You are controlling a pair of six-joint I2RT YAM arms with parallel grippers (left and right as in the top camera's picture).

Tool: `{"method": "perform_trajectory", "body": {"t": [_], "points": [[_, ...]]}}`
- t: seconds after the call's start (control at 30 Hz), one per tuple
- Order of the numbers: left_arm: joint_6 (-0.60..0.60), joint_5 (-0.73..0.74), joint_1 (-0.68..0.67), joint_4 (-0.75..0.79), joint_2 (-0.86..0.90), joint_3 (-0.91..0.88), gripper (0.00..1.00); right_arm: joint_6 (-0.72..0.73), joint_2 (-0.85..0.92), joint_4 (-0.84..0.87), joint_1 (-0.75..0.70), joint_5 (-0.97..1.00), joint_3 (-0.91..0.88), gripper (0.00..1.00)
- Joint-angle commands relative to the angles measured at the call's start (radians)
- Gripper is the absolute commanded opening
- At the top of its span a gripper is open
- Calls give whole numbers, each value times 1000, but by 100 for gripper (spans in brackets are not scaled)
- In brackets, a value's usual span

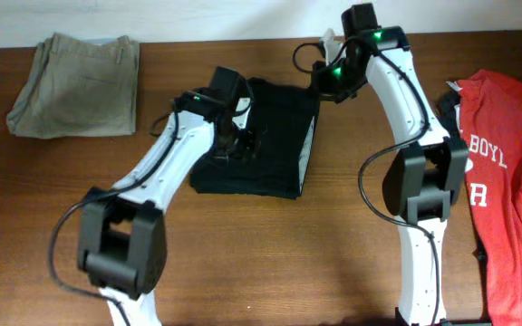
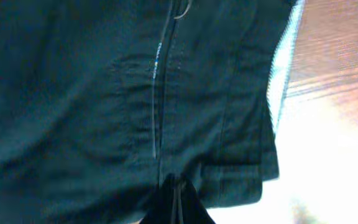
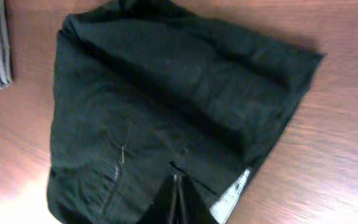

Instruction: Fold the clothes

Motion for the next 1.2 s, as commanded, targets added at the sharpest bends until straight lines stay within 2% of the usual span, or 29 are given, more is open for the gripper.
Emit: {"method": "perform_trajectory", "body": {"t": [0.0,0.17,0.37,0.47,0.57,0.73,0.9,0.97,1.07,1.1,1.17], "points": [[-35,64,5,18,68,-8,1,-3,61,4,6,-151,-18,4],[-35,191,-3,85,146,-8,1,-2,117,12,19,-170,-52,4],[-34,211,-34,27,220,-8,0,-2,188,12,17,-159,-74,4],[-10,208,-34,-26,223,-8,0,3,206,17,17,-98,-94,4],[31,200,-34,-58,223,-8,1,80,216,29,15,63,-99,4],[37,47,-34,-171,220,-8,1,85,214,18,-2,202,-57,4],[83,18,-34,-203,173,-8,1,89,214,-43,-21,272,31,4],[83,-42,-34,-203,115,-8,1,91,212,-94,-23,313,94,4],[82,-185,-34,-177,-47,-8,1,79,200,-208,-22,370,281,4],[82,-206,-34,-162,-82,-8,0,79,196,-240,-22,370,339,6],[82,-231,-34,-124,-144,-8,1,79,188,-305,-22,369,443,20]]}}
